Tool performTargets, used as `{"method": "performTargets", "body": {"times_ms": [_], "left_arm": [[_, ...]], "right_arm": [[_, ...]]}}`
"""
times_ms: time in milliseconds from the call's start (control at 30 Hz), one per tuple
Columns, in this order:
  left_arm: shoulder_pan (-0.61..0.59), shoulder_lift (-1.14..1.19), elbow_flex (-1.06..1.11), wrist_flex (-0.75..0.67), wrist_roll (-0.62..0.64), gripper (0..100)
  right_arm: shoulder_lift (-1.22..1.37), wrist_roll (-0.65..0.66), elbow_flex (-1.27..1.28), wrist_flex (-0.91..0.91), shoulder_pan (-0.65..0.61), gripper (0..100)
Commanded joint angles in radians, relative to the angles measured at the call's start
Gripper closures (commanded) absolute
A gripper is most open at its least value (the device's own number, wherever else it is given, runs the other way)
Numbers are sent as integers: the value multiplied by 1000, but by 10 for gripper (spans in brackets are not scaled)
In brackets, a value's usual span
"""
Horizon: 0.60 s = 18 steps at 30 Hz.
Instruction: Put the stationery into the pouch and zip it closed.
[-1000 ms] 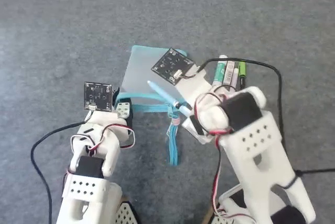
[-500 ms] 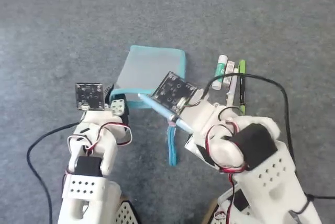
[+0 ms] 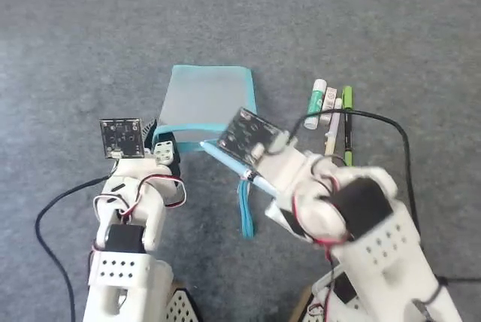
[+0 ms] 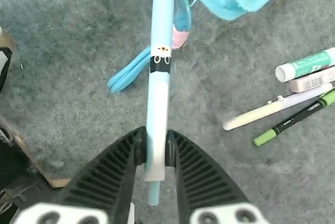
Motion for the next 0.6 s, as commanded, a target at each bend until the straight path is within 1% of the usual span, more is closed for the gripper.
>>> {"method": "performTargets", "body": {"times_ms": [0, 167, 333, 500, 567], "left_arm": [[46, -8, -15, -8, 9, 988], [54, -8, -13, -8, 8, 988], [55, -8, -13, -8, 8, 988], [106, -9, -13, -6, 8, 988], [120, -9, -13, -6, 8, 988]], "right_arm": [[140, -3, -133, 15, 7, 992], [386, -38, -336, 13, 7, 991], [579, -101, -499, -73, 8, 990], [688, -109, -523, -202, -15, 981], [707, -112, -523, -234, -31, 938]]}}
